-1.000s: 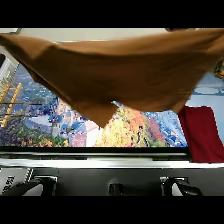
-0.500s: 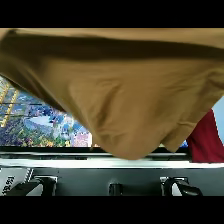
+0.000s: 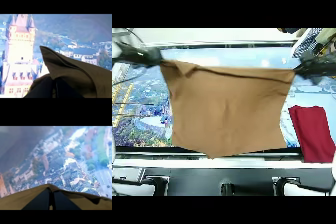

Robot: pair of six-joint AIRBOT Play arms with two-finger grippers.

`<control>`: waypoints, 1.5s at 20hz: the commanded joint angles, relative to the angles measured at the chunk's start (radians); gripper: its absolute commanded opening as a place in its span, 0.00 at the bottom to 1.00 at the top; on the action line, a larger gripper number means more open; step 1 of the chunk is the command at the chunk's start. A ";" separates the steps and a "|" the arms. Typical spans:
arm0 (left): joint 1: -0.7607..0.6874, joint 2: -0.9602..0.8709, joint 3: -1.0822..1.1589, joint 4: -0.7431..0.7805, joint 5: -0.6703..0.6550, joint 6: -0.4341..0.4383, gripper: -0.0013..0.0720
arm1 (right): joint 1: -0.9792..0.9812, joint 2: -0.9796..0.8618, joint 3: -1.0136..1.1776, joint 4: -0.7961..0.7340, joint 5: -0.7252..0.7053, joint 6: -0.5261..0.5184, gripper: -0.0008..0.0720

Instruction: Fold the clothes and pants, and hang the long-sleeved shirts on hangers.

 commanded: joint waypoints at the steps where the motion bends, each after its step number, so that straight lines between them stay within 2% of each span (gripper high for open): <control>1: -0.014 -0.217 0.000 -0.009 0.203 -0.026 0.04 | 0.001 -0.255 -0.001 0.106 -0.087 -0.012 0.06; 3: -0.023 -0.282 0.000 -0.040 0.324 -0.026 0.04 | 0.001 -0.328 -0.001 0.144 -0.158 -0.013 0.06; 5: -0.035 -0.320 0.000 -0.042 0.382 -0.026 0.04 | 0.009 -0.369 -0.001 0.157 -0.217 -0.013 0.06; 9: -0.044 -0.346 0.000 -0.045 0.343 -0.026 0.04 | 0.048 -0.410 -0.001 0.154 -0.267 -0.055 0.08; 10: -0.041 -0.342 0.000 -0.045 0.314 -0.026 0.10 | 0.054 -0.411 -0.001 0.154 -0.260 -0.064 0.21; 11: -0.033 -0.336 0.009 -0.045 0.263 -0.025 0.27 | 0.054 -0.407 0.001 0.162 -0.235 -0.086 0.34; 12: -0.018 -0.328 0.024 -0.045 0.196 -0.022 0.52 | 0.040 -0.396 0.004 0.162 -0.189 -0.101 0.50; 13: 0.005 -0.315 0.044 -0.045 0.114 -0.002 0.65 | 0.015 -0.377 0.005 0.162 -0.134 -0.132 0.61; 15: 0.060 -0.276 0.064 -0.045 -0.055 0.111 0.65 | -0.052 -0.332 0.004 0.159 -0.011 -0.221 0.62; 16: 0.093 -0.251 0.064 -0.045 -0.147 0.169 0.65 | -0.108 -0.299 0.004 0.147 0.089 -0.308 0.62; 17: 0.131 -0.227 0.060 -0.063 -0.226 0.191 0.65 | -0.154 -0.276 0.002 0.135 0.180 -0.377 0.61; 20: 0.243 -0.135 -0.018 -0.171 -0.297 0.206 0.65 | -0.252 -0.220 -0.059 0.086 0.447 -0.513 0.61; 24: 0.319 0.041 -0.247 -0.197 -0.276 0.207 0.65 | -0.338 -0.063 -0.372 0.067 0.391 -0.573 0.61; 26: 0.340 0.123 -0.385 -0.195 -0.264 0.207 0.65 | -0.362 -0.005 -0.528 -0.002 0.355 -0.581 0.61; 30: 0.347 0.161 -0.512 -0.166 -0.266 0.207 0.64 | -0.367 0.020 -0.687 -0.074 0.269 -0.602 0.61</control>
